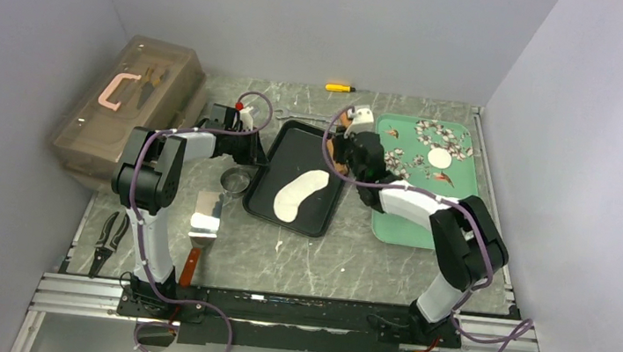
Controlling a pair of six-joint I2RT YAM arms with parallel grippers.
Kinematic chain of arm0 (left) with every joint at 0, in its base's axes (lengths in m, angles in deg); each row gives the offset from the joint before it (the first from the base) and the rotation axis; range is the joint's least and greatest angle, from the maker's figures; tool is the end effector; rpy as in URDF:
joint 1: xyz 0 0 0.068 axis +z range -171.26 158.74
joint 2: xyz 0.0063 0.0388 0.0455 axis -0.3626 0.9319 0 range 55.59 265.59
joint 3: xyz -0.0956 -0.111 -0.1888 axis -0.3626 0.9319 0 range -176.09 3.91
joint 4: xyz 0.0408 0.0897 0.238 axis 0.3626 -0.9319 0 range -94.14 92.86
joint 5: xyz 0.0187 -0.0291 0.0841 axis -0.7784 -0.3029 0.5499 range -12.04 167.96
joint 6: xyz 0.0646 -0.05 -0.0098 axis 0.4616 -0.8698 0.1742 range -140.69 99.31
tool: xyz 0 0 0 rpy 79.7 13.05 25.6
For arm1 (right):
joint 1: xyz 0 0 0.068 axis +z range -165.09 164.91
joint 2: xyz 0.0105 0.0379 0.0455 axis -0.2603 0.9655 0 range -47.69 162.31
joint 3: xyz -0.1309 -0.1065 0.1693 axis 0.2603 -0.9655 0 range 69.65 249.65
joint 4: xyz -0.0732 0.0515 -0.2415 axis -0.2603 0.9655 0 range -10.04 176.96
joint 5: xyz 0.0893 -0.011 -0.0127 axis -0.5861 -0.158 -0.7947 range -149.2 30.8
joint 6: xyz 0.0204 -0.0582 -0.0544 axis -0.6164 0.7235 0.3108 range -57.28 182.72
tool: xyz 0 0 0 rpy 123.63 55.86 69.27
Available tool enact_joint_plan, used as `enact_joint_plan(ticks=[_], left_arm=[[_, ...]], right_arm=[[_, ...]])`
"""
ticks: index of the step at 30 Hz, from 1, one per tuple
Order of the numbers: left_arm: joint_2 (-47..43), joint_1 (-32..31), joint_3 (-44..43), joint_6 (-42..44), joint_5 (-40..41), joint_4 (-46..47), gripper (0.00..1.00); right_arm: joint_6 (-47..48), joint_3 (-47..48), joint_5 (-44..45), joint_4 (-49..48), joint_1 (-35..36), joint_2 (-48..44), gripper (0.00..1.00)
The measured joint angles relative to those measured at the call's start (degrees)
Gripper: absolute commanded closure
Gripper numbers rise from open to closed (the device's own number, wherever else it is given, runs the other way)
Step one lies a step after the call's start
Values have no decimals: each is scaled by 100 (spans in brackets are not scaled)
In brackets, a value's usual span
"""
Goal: Roll out the dumpling wrappers from the dough
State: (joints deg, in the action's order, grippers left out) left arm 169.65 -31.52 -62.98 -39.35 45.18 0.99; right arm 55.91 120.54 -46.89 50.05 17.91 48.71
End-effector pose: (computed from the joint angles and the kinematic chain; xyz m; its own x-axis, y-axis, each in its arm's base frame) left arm 0.3956 -0.1110 0.0852 -0.8637 -0.1170 -0.4903 0.2350 0.7670 -0.5971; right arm 0.3402 0.2027 0.1726 -0.2666 -0.0350 -0.9632 -0.3306 0.9420 0.0573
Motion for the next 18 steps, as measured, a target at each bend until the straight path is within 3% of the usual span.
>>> enact_joint_plan(ticks=[5,9,13,16,18], left_arm=[[-13,2,-166,199,-4,-219,61],[-17,7,-529,439,-101,-544,55],[-271,7,-903,811,-240,-835,48],[-713,9,-1233,1394,-310,-1279,46],[-990,22,-1453,1840,-289,-1622,45]], right_arm=[[-44,831,-890,463,-369,2,100],[-229,2044,-1773,1235,-682,306,100],[-452,3187,-2629,1534,-1062,927,100],[-557,4564,-3480,2133,-1279,1978,100],[-651,4929,-3934,2306,-1355,2524,100]])
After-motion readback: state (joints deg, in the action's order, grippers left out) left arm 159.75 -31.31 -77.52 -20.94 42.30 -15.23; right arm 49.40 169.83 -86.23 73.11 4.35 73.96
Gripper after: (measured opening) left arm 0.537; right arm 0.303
